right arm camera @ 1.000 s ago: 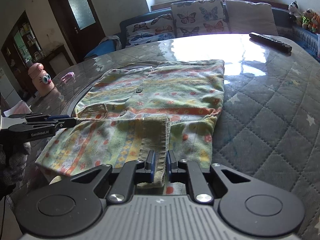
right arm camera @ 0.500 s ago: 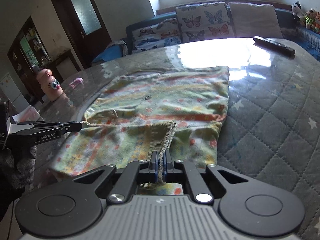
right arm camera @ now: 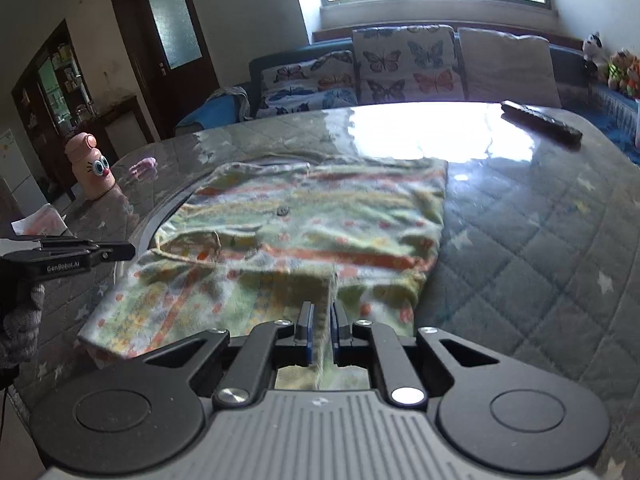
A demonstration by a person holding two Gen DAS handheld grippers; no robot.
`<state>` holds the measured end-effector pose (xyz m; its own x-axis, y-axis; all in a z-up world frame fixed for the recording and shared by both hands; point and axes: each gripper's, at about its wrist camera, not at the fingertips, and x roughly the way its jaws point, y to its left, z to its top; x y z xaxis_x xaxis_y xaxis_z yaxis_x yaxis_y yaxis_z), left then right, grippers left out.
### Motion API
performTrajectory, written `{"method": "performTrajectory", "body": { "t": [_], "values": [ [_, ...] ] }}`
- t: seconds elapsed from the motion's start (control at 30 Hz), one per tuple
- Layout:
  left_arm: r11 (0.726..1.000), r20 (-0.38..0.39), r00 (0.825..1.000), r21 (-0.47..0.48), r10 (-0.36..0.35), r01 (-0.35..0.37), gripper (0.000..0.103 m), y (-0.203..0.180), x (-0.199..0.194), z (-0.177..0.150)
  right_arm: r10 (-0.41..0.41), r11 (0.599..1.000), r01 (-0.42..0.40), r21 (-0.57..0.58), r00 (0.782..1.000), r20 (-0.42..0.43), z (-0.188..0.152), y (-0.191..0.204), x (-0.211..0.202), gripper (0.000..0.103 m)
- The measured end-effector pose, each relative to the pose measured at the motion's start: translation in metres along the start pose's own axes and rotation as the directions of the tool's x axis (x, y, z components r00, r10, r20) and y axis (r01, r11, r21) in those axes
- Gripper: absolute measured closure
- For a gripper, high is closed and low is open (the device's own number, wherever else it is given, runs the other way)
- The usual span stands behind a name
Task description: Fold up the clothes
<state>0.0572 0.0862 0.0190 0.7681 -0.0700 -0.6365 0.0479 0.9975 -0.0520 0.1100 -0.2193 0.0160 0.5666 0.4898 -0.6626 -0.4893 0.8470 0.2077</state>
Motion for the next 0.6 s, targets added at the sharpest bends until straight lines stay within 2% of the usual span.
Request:
{"method": "performTrajectory", "body": {
  "t": [0.13,0.2,0.23,0.33,0.5,0.6],
  "values": [
    [0.999,-0.022,1.000,0.041,-0.022,0.023,0.090,-0.016,0.009,0.000,-0.002,0.999,0.002,-0.043,1.000,-0.012,0.006,0.006,0.019,0.094],
    [0.997,-0.026,0.999,0.064,-0.032,0.033,0.090,-0.021,0.006,-0.005,-0.006,0.999,0.004,-0.044,0.999,-0.037,0.001,0.008,0.024,0.093],
    [0.996,-0.021,0.999,0.080,-0.049,0.050,0.085,-0.023,0.002,-0.007,-0.002,0.999,0.000,-0.044,0.999,-0.040,-0.002,0.008,0.022,0.093],
    [0.987,-0.009,0.997,0.139,-0.080,0.080,0.061,-0.030,-0.012,-0.018,0.009,0.999,-0.011,-0.034,0.998,-0.055,-0.011,0.006,0.012,0.092],
    [0.971,-0.006,0.993,0.210,-0.118,0.117,0.057,-0.037,-0.038,-0.034,0.023,1.000,-0.024,-0.001,0.996,-0.083,-0.025,0.002,-0.001,0.091],
    [0.957,0.004,0.993,0.267,-0.118,0.113,0.048,-0.040,-0.055,-0.047,0.028,1.000,-0.027,0.016,0.996,-0.080,-0.027,-0.001,-0.003,0.091]
  ]
}}
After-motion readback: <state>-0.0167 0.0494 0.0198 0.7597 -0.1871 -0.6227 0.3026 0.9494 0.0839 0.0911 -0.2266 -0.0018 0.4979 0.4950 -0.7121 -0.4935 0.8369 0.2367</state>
